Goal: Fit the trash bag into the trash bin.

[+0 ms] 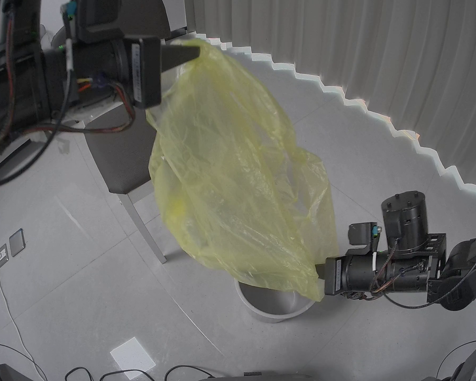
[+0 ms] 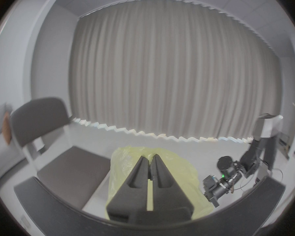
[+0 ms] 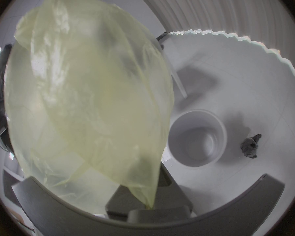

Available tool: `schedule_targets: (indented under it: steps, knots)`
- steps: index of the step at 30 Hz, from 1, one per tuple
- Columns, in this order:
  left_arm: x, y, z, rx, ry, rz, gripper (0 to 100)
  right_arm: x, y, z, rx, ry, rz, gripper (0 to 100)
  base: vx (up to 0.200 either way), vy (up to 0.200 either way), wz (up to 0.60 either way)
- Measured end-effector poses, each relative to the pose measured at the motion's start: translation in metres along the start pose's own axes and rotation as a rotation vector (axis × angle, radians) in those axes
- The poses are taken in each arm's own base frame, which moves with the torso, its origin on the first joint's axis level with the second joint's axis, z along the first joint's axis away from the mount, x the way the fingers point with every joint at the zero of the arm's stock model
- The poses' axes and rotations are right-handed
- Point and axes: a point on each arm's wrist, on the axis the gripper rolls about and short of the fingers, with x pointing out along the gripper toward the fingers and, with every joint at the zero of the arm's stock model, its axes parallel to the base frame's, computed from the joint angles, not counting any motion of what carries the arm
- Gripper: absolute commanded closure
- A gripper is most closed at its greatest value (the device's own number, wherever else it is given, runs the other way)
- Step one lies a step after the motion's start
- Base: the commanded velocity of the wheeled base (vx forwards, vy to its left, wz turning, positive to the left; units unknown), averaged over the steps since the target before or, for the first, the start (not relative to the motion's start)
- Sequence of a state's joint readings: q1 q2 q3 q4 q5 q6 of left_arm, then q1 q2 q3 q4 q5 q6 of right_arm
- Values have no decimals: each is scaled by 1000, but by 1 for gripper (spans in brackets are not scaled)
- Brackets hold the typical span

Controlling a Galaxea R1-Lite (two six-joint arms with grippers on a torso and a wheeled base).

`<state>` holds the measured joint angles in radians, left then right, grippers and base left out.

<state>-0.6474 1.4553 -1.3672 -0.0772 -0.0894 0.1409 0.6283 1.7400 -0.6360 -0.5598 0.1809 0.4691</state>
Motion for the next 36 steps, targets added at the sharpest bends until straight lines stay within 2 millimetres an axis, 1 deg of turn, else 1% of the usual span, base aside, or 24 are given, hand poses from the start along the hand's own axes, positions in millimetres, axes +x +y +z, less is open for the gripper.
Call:
schedule_targets:
  steps: [2, 5, 8, 12, 14, 19, 22, 25, 31, 36]
  knots:
    - [9, -1, -13, -89, 39, 73, 100, -9, -14, 3, 24, -19, -43, 100, 0, 0, 0]
    - [18, -6, -29, -168, 62, 99, 100, -20, -30, 4, 41, -31, -96, 100, 0, 0, 0]
    - [27, -12, -48, -212, 86, 106, 100, -32, -45, 1, 35, -33, -150, 100, 0, 0, 0]
    - [32, -19, -74, -248, 112, 113, 100, -46, -59, -3, 11, -33, -204, 100, 0, 0, 0]
    - [34, -22, -84, -278, 96, 118, 100, -53, -63, -5, 4, -33, -223, 100, 0, 0, 0]
    - [44, -26, -111, -387, 91, 137, 100, -63, -70, -10, 2, -28, -256, 100, 0, 0, 0]
    - [55, -28, -128, -422, 98, 146, 100, -63, -75, -11, 4, -20, -271, 100, 0, 0, 0]
    - [65, -29, -142, -452, 106, 152, 100, -58, -81, -12, 3, 0, -282, 100, 0, 0, 0]
    - [87, -31, -173, -485, 138, 161, 100, -42, -95, -9, 13, 34, -286, 100, 0, 0, 0]
    - [104, -27, -202, -493, 187, 176, 100, -26, -107, -5, 22, 35, -262, 100, 0, 0, 0]
